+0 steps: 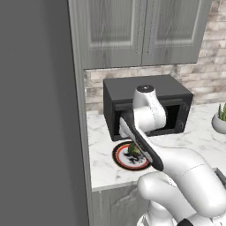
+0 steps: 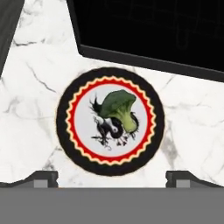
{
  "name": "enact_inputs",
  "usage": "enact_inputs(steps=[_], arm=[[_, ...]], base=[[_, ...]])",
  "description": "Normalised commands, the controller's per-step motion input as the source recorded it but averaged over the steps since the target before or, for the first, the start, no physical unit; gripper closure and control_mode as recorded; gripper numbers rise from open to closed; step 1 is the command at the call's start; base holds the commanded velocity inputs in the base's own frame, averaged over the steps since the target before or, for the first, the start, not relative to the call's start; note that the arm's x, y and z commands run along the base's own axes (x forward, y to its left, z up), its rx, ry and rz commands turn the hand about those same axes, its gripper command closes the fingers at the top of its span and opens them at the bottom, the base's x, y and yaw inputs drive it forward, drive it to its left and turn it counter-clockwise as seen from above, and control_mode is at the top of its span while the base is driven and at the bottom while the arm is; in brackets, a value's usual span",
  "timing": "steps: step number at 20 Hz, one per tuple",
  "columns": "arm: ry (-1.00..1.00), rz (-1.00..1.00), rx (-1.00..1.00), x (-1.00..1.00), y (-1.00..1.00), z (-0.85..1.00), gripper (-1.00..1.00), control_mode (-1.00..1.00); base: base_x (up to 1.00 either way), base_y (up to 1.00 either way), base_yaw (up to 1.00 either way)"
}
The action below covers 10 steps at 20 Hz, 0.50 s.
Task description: Place the broccoli on the bottom rack of the oven.
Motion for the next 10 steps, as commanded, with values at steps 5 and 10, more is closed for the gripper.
enact_inputs(steps=[5,10], arm=[[0.03,0.0,-0.04,0.17,-0.29,-0.75,-1.0,-1.0],[0.01,0.1,0.02,0.16,-0.09,-0.6,-1.0,-1.0]], base=[[0.0,0.0,0.0],[0.0,0.0,0.0]])
